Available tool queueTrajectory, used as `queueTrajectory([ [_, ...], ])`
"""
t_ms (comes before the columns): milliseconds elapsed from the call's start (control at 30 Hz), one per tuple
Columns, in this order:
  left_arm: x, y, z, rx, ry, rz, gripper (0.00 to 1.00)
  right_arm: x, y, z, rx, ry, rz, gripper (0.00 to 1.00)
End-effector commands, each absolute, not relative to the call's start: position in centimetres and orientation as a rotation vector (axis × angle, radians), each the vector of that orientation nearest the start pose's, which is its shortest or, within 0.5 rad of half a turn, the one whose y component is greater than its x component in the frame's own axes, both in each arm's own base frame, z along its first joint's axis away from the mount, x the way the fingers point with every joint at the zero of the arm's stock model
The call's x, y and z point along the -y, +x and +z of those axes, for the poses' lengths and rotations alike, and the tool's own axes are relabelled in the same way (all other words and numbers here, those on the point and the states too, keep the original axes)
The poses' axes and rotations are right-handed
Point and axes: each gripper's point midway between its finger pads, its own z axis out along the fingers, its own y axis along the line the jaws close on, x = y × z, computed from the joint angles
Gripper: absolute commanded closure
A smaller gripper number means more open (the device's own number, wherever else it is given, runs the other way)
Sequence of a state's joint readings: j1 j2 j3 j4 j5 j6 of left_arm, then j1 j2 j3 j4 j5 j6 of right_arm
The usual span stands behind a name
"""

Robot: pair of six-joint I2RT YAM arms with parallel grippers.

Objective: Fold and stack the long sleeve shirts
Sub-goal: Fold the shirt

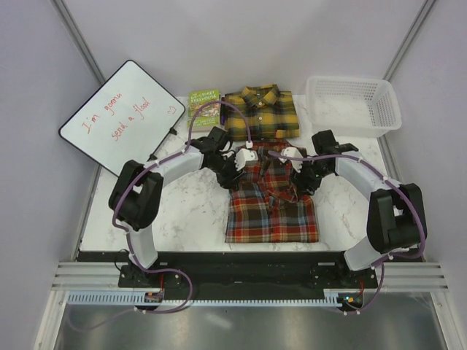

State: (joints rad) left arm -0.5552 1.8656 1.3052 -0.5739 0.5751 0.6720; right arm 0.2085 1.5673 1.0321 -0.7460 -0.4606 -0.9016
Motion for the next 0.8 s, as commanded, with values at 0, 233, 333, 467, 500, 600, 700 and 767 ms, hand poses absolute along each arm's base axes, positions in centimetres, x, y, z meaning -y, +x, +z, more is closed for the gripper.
queueTrajectory([
  [0,27.2,32.4,9.7,-2.032,1.466,-0.741,0.59,-10.8,31.3,10.9,-2.238,-1.313,0.455,0.40],
  [233,23.7,31.2,16.0,-2.031,1.201,-0.802,0.45,-8.2,31.2,14.2,-2.365,-0.983,0.471,0.27],
  [333,23.9,28.3,17.3,-1.962,1.205,-0.889,0.39,-8.9,28.4,13.3,-2.399,-0.966,0.564,0.27],
  [467,23.9,26.1,17.1,-1.941,1.202,-0.947,0.39,-10.1,25.2,13.4,-2.331,-1.069,0.692,0.46],
  [500,24.1,25.8,17.1,-1.934,1.199,-0.961,0.39,-10.3,24.2,13.2,-2.314,-1.095,0.704,0.51],
  [600,24.8,24.3,16.3,-1.905,1.237,-0.991,0.40,-11.5,22.9,11.8,-2.287,-1.190,0.707,0.66],
  [700,26.0,22.6,14.0,-1.963,1.280,-1.007,0.41,-13.1,23.3,10.9,-2.282,-1.175,0.738,0.68],
  [767,26.6,22.4,12.1,-2.071,1.247,-1.036,0.42,-14.1,24.0,10.7,-2.293,-1.151,0.757,0.67],
])
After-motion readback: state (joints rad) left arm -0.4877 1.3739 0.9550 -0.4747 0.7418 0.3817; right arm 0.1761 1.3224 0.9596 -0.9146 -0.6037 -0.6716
